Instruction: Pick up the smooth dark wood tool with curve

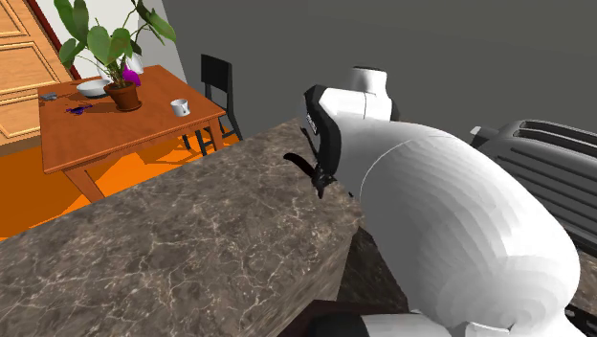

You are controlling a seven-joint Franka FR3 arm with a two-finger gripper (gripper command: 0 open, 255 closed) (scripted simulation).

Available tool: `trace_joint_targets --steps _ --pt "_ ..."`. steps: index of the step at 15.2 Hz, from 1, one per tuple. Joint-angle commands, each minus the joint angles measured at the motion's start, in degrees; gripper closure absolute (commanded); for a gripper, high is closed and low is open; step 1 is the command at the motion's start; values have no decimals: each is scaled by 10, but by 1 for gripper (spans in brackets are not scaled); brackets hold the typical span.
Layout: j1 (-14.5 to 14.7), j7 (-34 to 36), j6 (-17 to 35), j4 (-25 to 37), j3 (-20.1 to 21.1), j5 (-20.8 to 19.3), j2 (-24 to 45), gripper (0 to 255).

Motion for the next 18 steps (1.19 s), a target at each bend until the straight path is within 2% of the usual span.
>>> trace_joint_targets --steps 1,8,16,18 --pt "10 -22 18 29 0 4 39 0" --pt "38 -89 59 146 8 20 172 0" --pt "61 -154 70 307 29 32 314 0" --pt "61 -155 85 293 29 33 315 0"
